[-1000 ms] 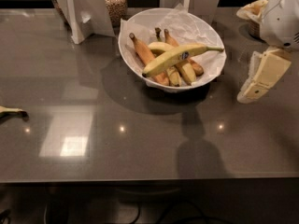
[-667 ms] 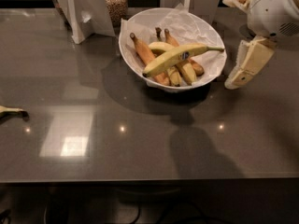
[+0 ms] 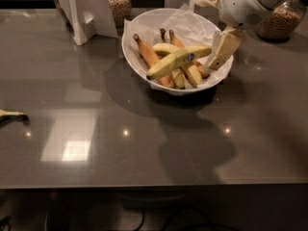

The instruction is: Pick banana from white bowl

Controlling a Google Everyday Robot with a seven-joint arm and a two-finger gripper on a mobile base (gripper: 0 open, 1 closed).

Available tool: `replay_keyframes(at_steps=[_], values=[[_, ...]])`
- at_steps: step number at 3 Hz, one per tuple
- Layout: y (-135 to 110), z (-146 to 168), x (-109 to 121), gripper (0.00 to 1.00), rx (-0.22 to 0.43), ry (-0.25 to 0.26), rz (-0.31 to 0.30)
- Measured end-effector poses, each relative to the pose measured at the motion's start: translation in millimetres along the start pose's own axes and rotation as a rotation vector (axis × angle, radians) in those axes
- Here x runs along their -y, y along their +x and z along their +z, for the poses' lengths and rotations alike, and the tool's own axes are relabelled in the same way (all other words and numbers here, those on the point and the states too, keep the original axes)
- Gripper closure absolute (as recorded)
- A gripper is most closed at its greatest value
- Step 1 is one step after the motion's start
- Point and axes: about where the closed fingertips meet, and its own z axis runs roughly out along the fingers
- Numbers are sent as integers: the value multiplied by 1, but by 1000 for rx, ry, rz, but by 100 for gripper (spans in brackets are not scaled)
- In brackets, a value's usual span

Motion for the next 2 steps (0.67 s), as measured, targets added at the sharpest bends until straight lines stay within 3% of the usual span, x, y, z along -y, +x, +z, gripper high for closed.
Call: replay_keyframes(at_steps=[1, 2], values=[[-6, 32, 12, 25, 7, -37, -27], [-8, 58, 18, 30, 4, -72, -42]])
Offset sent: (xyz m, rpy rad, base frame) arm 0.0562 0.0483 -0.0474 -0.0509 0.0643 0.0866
